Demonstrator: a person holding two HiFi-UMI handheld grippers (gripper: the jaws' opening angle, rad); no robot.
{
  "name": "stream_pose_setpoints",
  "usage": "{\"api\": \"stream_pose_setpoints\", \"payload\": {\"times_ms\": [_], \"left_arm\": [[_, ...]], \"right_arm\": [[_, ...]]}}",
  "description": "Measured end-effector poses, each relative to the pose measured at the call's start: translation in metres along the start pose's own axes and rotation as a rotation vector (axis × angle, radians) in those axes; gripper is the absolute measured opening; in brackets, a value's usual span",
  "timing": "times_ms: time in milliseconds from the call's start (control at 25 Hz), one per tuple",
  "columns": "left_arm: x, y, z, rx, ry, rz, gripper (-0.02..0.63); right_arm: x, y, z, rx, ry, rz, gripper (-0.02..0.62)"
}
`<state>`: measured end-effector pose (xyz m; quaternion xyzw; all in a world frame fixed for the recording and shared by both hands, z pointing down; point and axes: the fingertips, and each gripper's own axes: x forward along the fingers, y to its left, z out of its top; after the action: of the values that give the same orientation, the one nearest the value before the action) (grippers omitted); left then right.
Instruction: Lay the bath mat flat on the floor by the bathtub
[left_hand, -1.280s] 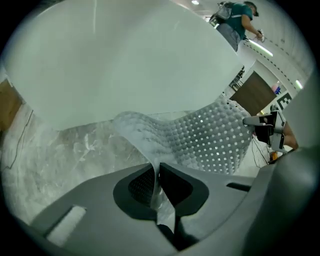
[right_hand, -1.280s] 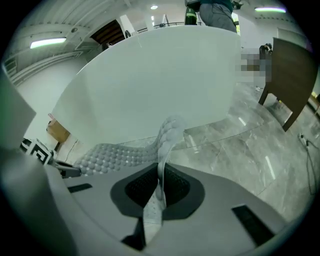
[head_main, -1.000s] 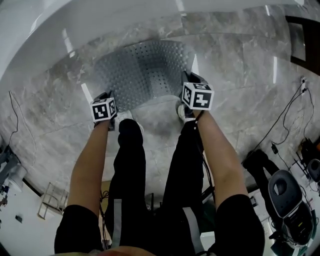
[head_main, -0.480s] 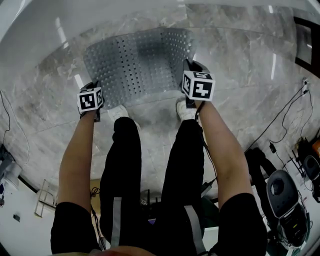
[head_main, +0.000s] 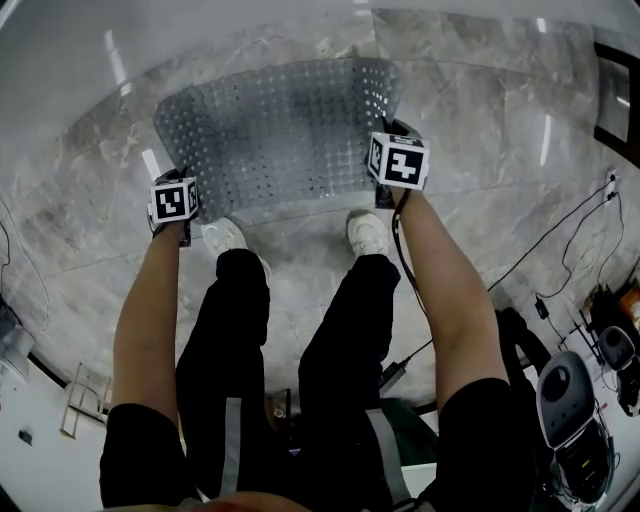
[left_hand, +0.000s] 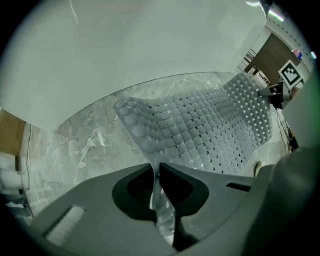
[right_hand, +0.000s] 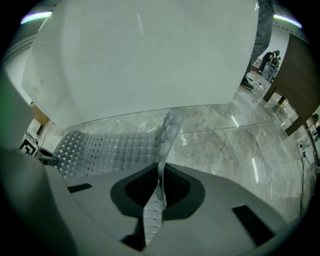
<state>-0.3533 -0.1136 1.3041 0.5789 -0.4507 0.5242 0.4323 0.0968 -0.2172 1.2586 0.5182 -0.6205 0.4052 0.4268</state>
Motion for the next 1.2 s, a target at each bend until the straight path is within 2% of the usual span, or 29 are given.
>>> {"api": "stream_pose_setpoints", "payload": {"times_ms": [240, 400, 520, 560, 640, 680, 760, 840, 920, 1040, 1080, 1200], "left_arm": [[0.032, 0.016, -0.008, -0.016, 0.044, -0.004, 0.018], [0.048, 0.031, -0.015, -0.049, 0.080, -0.022, 0.018], [0.058, 0.037, -0.018, -0.060, 0.071, -0.031, 0.040], [0.063, 0.041, -0.019, -0.068, 0.059, -0.027, 0.054], [0.066, 0.053, -0.022, -0.081, 0.027, 0.007, 0.132], [0.063, 0.060, -0.022, -0.084, 0.011, 0.039, 0.196], [0.047, 0.071, -0.016, -0.085, -0.029, 0.112, 0.207], [0.024, 0.070, -0.003, -0.086, -0.086, 0.145, 0.207], [0.001, 0.055, 0.012, -0.073, -0.147, 0.119, 0.207], [-0.042, 0.017, 0.038, -0.034, -0.240, 0.059, 0.206], [-0.061, 0.004, 0.047, -0.033, -0.272, 0.046, 0.193], [-0.122, -0.024, 0.073, -0.063, -0.381, 0.033, 0.029]], "right_arm": [[0.042, -0.029, -0.014, -0.034, 0.030, -0.086, 0.021], [0.060, -0.037, -0.007, -0.027, -0.049, -0.126, 0.023], [0.067, -0.068, -0.008, -0.010, -0.083, -0.223, 0.033], [0.067, -0.080, -0.009, 0.005, -0.089, -0.259, 0.073], [0.060, -0.102, -0.009, 0.042, -0.111, -0.333, 0.204], [0.053, -0.111, -0.007, 0.068, -0.130, -0.364, 0.235], [0.033, -0.119, -0.002, 0.118, -0.160, -0.388, 0.244], [0.013, -0.113, 0.002, 0.109, -0.164, -0.360, 0.244], [-0.006, -0.095, 0.004, 0.038, -0.151, -0.300, 0.236], [-0.041, -0.063, 0.011, -0.043, -0.158, -0.205, 0.070], [-0.055, -0.053, 0.014, -0.043, -0.161, -0.180, 0.040], [-0.107, -0.025, 0.032, -0.012, -0.190, -0.116, 0.014]]}}
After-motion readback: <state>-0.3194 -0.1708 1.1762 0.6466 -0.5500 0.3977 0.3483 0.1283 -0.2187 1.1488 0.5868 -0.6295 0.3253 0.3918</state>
